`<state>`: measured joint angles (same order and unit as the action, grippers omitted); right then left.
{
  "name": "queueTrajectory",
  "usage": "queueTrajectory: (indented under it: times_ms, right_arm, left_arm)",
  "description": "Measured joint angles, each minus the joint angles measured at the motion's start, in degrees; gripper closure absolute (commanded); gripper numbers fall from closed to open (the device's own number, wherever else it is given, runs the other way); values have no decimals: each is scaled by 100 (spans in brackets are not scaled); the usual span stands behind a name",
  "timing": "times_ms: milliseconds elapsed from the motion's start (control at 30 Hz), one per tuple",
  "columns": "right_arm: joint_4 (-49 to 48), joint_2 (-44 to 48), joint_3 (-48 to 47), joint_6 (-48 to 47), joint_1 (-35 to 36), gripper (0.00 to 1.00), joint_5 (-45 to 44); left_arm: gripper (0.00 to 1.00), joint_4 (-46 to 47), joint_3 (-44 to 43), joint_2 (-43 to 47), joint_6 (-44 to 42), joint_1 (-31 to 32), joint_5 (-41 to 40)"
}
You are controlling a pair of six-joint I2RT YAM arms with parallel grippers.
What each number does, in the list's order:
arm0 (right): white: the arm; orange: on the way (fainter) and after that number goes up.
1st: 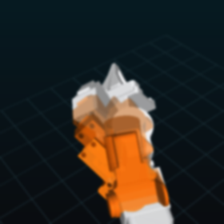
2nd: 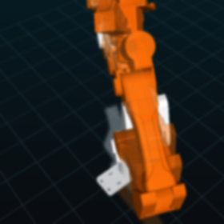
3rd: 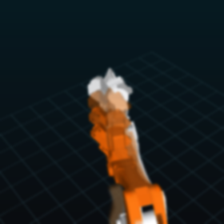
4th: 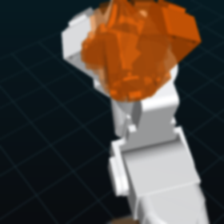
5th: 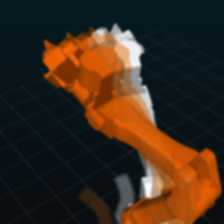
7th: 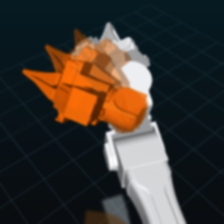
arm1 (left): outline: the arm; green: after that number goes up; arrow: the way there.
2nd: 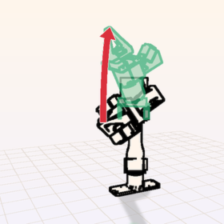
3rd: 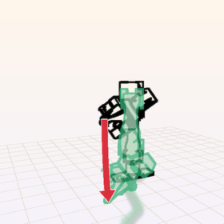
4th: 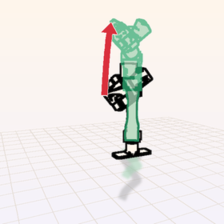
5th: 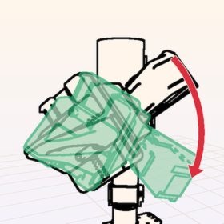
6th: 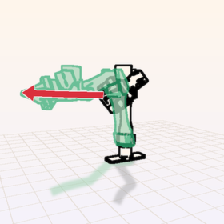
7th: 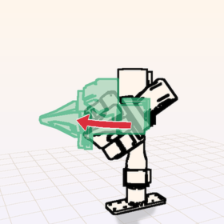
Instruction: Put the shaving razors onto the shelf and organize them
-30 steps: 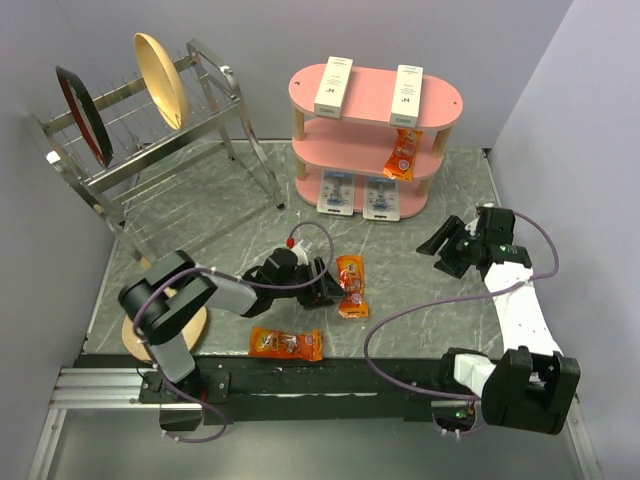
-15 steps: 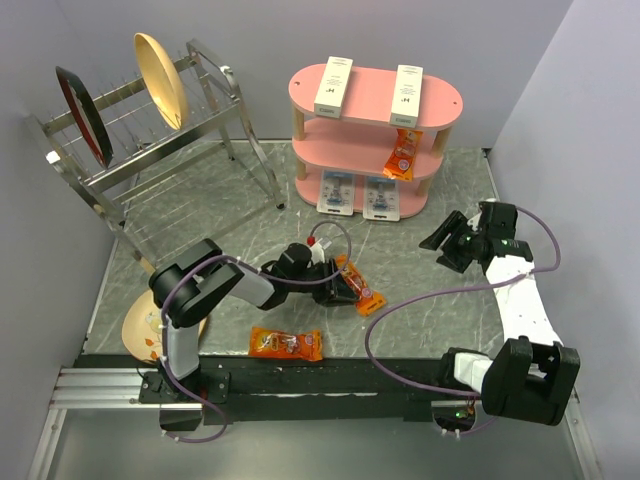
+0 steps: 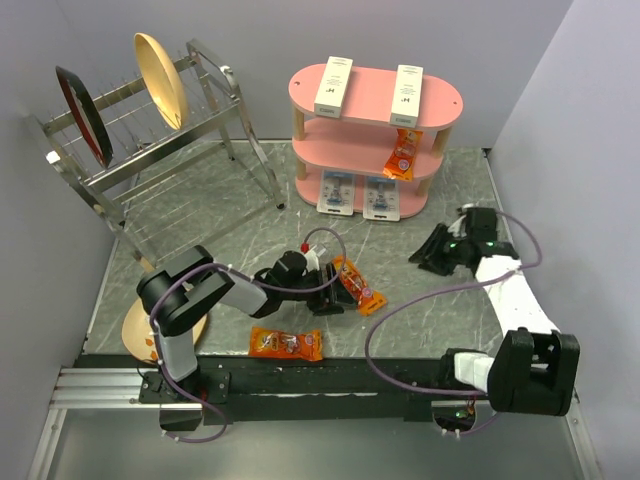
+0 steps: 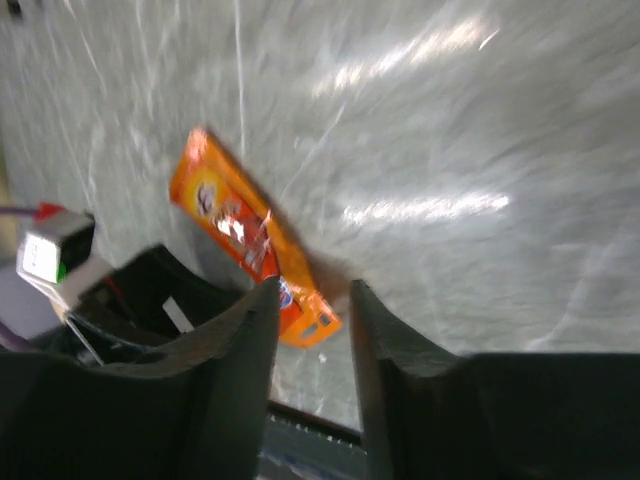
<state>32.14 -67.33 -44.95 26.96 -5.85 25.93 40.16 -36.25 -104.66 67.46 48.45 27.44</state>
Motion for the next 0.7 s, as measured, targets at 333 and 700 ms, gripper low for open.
queueTrajectory:
  times_ms: [333,700]
  right_arm:
    - [-258,-1318,487,487,850,77,-203]
    - [-780,-2022,433,1119,1902,81,-48]
  left_arm:
    - [36,321,61,-76,289,293,-223]
    - [42,494,-153,-437,573,269,-293]
